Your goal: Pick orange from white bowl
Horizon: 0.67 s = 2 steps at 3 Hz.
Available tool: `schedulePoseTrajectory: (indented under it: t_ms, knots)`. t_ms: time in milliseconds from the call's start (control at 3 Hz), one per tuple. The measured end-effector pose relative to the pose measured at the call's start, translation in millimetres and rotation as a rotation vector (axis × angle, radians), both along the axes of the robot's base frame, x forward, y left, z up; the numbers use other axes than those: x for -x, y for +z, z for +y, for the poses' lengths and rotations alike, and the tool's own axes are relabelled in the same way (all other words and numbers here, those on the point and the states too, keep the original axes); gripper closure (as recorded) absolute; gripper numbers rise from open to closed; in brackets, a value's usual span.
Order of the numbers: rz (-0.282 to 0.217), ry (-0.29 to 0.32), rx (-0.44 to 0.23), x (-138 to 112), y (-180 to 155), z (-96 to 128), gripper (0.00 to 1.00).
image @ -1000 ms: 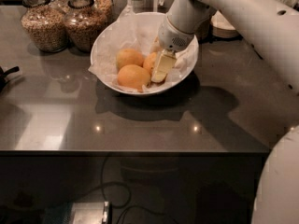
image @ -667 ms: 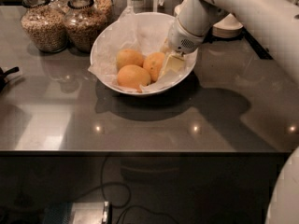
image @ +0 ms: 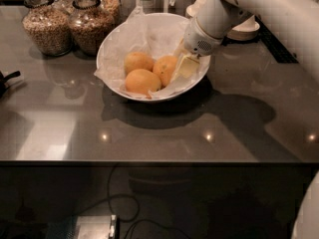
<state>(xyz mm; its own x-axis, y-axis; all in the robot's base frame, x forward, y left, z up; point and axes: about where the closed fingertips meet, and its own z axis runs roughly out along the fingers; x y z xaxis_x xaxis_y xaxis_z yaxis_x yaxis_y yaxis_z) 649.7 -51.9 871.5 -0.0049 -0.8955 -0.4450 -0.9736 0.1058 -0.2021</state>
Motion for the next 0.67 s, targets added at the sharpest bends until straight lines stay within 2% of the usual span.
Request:
schedulePoseTrajectory:
  t_ms: [333,667]
  knots:
    - [-0.028,0.01,0.0,-1.4,8.5,4.7,0.27]
    - [-0.04,0.021,0.003,-1.9,12.3,8.6,0.25]
